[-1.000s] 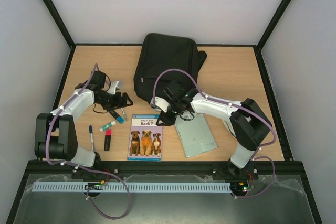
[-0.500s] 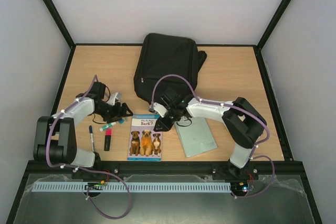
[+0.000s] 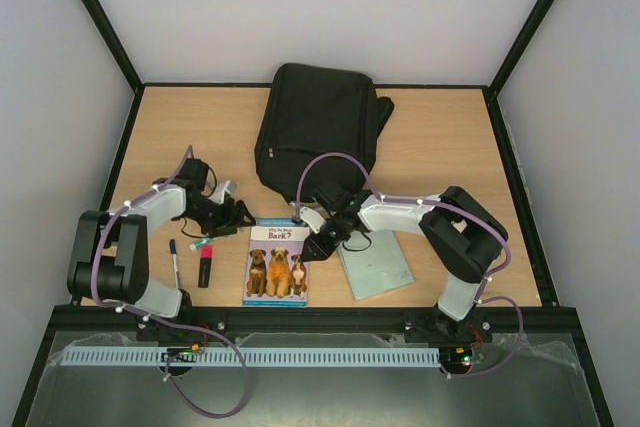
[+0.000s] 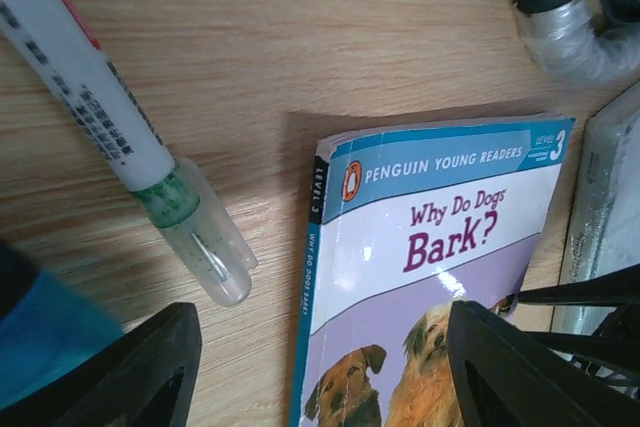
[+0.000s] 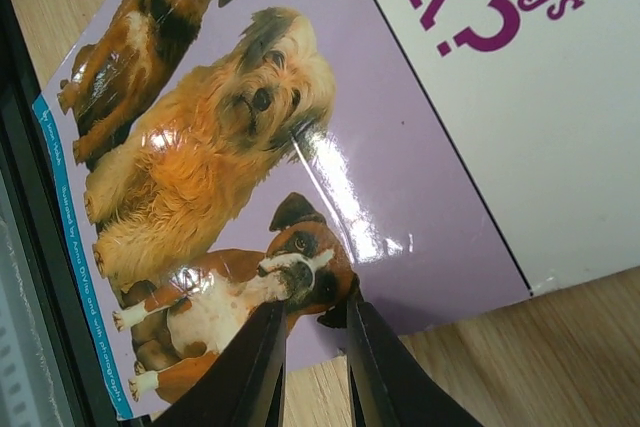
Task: Pack the student bag
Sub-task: Pick up the book from the center of the board.
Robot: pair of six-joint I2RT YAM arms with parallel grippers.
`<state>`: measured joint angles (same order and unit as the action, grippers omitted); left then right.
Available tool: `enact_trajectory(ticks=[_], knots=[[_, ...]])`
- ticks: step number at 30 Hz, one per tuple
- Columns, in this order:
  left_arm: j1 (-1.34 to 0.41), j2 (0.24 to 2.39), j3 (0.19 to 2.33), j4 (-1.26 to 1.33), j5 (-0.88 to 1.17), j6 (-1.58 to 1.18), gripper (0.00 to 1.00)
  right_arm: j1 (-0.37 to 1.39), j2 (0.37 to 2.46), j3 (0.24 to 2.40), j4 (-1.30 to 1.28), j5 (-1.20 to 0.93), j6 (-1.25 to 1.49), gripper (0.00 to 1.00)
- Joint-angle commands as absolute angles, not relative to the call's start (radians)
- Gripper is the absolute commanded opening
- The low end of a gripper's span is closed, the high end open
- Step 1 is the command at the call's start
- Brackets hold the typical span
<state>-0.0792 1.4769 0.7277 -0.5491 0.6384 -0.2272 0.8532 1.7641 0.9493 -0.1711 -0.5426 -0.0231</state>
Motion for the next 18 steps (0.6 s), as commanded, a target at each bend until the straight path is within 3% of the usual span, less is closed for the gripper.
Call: enact_trajectory(ticks=[1, 18], knots=[[-0.113, 1.514, 0.699, -0.536, 0.648, -0.241, 0.69, 0.857, 1.755, 0.914, -0.152, -0.541, 0.015, 0.19], [-0.168, 1.584, 0.716, -0.456, 0.686, -0.24, 0.59, 0.857, 1.81, 0.949, -0.136, -0.311, -0.011, 0.12]])
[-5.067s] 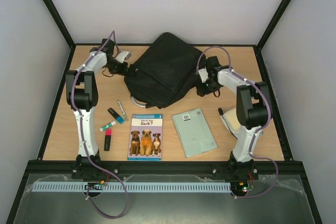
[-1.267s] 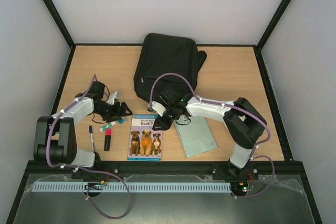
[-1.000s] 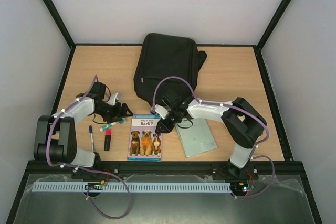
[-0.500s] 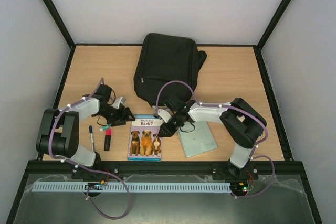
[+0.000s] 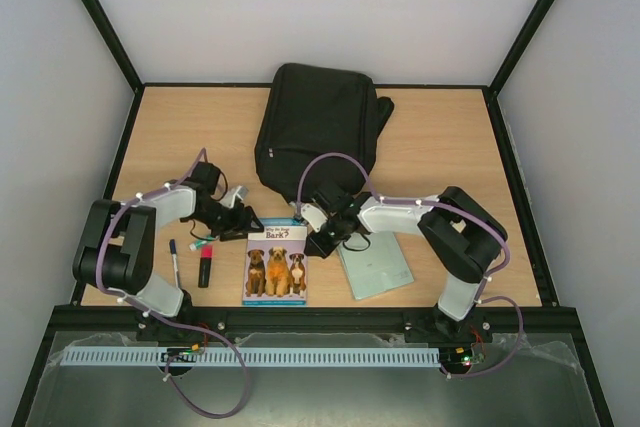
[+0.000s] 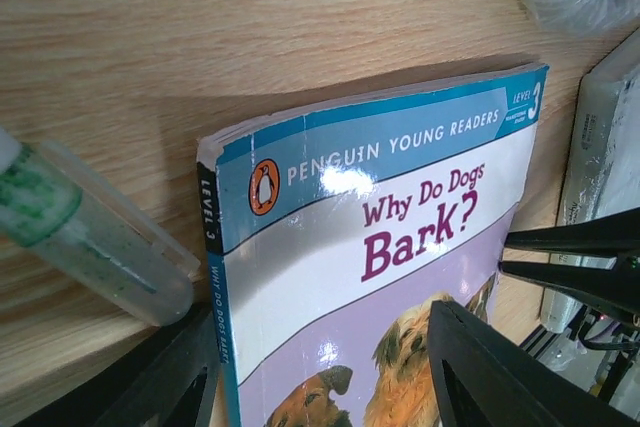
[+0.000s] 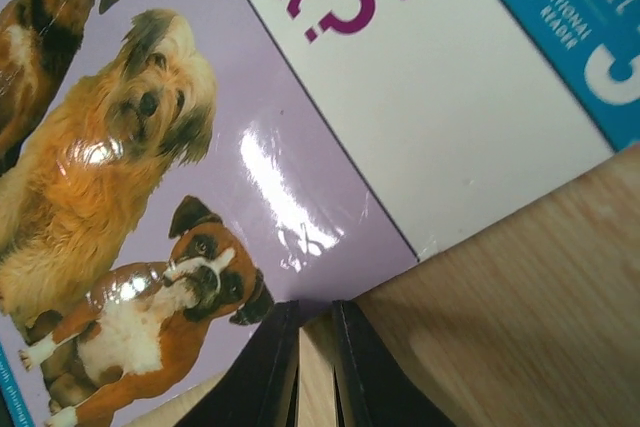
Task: Pack the student bag
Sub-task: Pick up the book from the center of the board.
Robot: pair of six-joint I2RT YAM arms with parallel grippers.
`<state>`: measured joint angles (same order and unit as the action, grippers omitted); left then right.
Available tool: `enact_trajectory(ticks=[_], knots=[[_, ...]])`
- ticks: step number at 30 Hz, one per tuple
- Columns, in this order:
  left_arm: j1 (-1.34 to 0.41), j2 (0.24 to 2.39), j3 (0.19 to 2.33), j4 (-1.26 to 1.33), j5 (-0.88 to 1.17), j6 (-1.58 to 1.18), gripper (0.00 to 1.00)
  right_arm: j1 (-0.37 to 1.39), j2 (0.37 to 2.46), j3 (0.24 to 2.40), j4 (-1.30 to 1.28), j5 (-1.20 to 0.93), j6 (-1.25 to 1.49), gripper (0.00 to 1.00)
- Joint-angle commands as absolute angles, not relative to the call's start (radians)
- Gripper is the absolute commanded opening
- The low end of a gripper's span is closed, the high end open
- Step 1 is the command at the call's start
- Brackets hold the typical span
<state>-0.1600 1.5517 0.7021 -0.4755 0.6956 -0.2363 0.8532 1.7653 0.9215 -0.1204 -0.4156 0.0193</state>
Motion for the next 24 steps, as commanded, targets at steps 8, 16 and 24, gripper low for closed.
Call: enact_trajectory(ticks=[8, 16, 24], knots=[[-0.144, 1.593, 0.755, -0.48, 0.595, -0.251, 0.59, 0.857, 1.883, 1.043, -0.151, -0.213, -0.065, 0.09], [-0.075, 1.538, 0.742, -0.51, 0.546, -0.278, 0.64, 0.857, 1.969, 1.172, -0.175, -0.168, -0.103, 0.08], [-0.024, 1.463, 0.706, -0.497, 0.563, -0.282, 0.69, 0.857, 1.922, 1.22, -0.228, -0.144, -0.066, 0.13]])
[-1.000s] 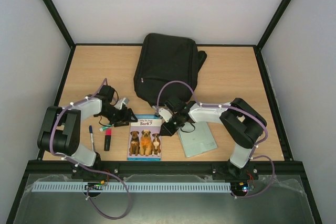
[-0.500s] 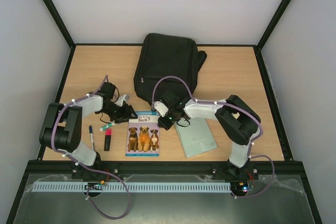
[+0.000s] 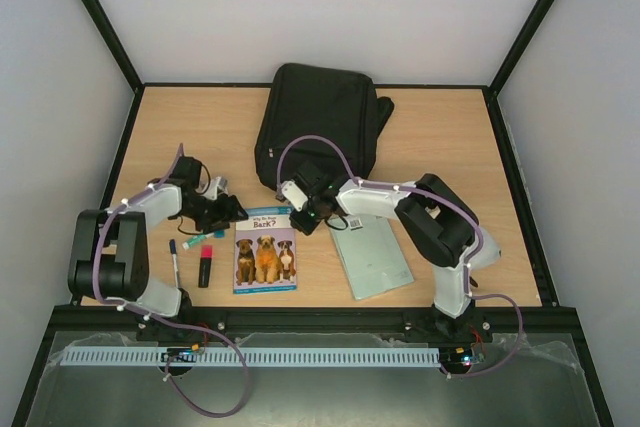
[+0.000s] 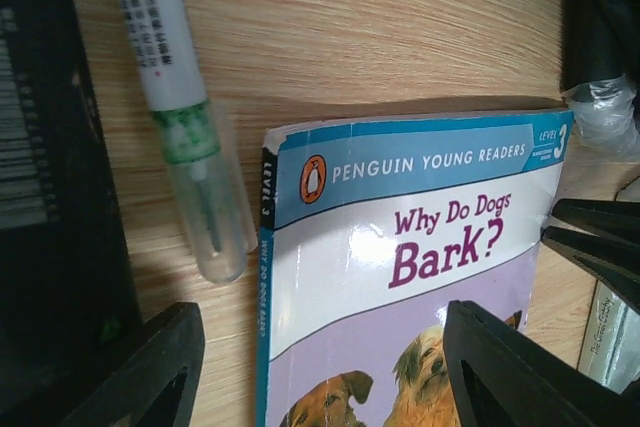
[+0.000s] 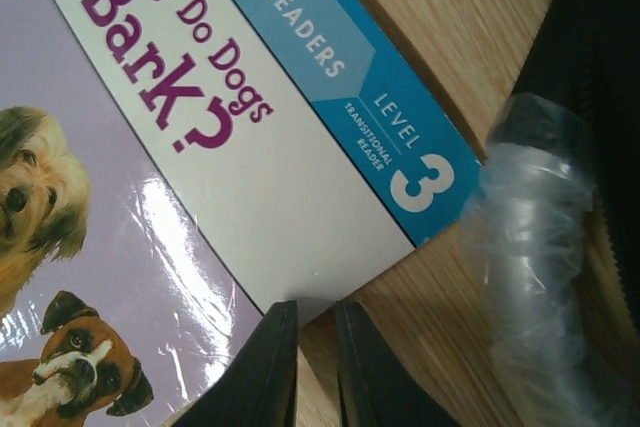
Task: Pack the student bag
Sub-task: Pick up the book from the center of the board.
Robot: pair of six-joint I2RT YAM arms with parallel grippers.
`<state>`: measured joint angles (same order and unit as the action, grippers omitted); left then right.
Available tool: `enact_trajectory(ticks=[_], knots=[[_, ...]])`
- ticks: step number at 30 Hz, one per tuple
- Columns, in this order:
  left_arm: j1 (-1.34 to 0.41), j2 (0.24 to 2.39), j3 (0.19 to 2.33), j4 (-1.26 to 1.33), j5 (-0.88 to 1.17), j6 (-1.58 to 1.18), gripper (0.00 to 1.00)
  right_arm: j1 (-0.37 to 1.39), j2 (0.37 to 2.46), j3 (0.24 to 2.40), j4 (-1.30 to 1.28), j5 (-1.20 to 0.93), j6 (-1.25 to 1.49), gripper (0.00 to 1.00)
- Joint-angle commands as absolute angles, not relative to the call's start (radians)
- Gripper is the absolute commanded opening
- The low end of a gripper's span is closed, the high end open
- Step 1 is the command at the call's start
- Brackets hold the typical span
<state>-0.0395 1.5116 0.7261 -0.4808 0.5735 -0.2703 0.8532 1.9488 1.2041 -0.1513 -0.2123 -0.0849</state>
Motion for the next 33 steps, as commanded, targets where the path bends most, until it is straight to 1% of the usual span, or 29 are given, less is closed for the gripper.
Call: enact_trajectory(ticks=[1, 3, 5, 8, 12, 18, 21, 33], knots=[[-0.02, 1.456, 0.702, -0.498, 0.568, -0.282, 0.7, 0.857, 1.898, 1.216, -0.226, -0.12, -0.037, 0.17], [-0.012, 1.44, 0.689, -0.499, 0.573, -0.283, 0.72, 0.857, 1.847, 1.207, -0.226, -0.143, -0.006, 0.22], [-0.004, 1.425, 0.674, -0.496, 0.569, -0.289, 0.72, 0.857, 1.817, 1.199, -0.232, -0.208, 0.009, 0.26], [-0.003, 1.433, 0.668, -0.501, 0.584, -0.285, 0.71, 0.861, 1.804, 1.18, -0.233, -0.325, 0.008, 0.27], [-0.003, 1.456, 0.665, -0.51, 0.57, -0.298, 0.67, 0.881, 1.82, 1.158, -0.243, -0.439, -0.023, 0.23], [-0.006, 1.48, 0.662, -0.511, 0.548, -0.305, 0.65, 0.91, 1.841, 1.119, -0.211, -0.465, -0.028, 0.16], [-0.012, 1.486, 0.658, -0.509, 0.545, -0.304, 0.69, 0.913, 1.853, 1.103, -0.198, -0.465, -0.028, 0.14], [-0.023, 1.483, 0.651, -0.496, 0.545, -0.308, 0.69, 0.914, 1.9, 1.124, -0.192, -0.471, -0.033, 0.12]])
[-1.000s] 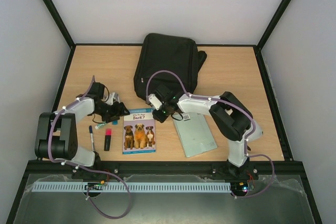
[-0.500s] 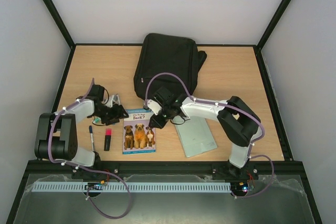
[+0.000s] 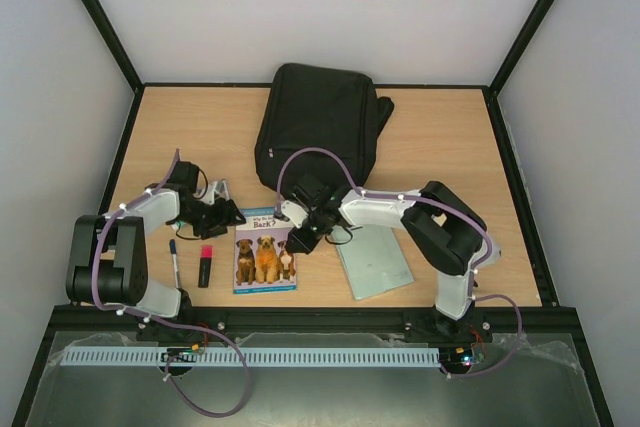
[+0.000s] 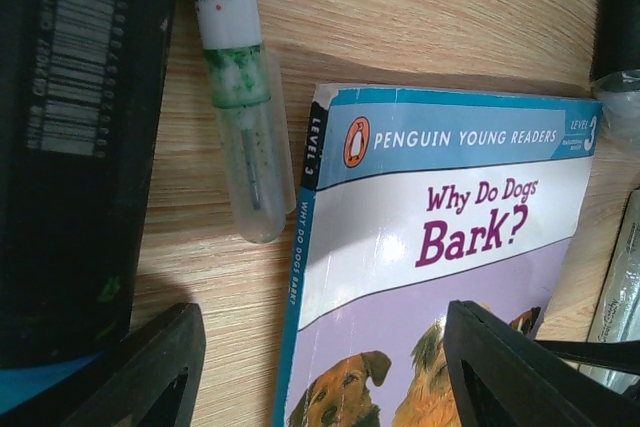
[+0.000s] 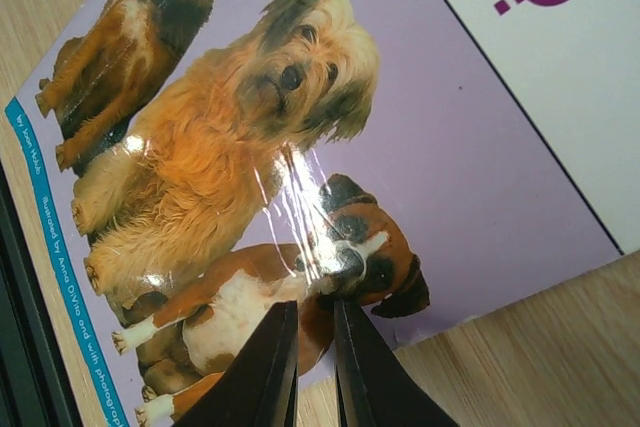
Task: Pack the student bag
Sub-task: Pick up the book from the center of the board.
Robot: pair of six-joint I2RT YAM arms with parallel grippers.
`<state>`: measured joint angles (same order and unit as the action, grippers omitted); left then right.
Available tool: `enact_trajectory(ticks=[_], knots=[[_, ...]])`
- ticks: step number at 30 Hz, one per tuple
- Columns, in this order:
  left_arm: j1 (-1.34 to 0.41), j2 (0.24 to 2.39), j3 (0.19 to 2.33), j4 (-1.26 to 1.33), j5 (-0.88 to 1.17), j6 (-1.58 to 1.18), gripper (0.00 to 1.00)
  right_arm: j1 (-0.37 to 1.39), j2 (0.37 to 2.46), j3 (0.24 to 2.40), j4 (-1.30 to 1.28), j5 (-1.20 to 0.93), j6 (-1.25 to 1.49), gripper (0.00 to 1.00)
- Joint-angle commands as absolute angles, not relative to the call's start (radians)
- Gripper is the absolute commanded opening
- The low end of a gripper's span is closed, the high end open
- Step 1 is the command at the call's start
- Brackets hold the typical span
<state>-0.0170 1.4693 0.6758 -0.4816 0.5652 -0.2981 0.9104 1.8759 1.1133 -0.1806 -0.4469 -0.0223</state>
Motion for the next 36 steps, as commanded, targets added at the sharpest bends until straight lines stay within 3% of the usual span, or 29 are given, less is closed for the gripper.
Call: enact_trajectory(ticks=[1, 18, 28, 36], knots=[[-0.023, 1.481, 0.649, -0.496, 0.545, -0.308, 0.69, 0.916, 1.903, 1.126, -0.192, -0.47, -0.033, 0.12], [-0.041, 1.507, 0.651, -0.494, 0.568, -0.3, 0.64, 0.93, 1.883, 1.165, -0.239, -0.479, -0.05, 0.12], [-0.065, 1.506, 0.648, -0.488, 0.604, -0.286, 0.68, 0.94, 1.936, 1.151, -0.221, -0.455, -0.097, 0.11], [-0.116, 1.522, 0.657, -0.487, 0.728, -0.236, 0.7, 0.945, 1.996, 1.064, -0.184, -0.376, -0.056, 0.01]])
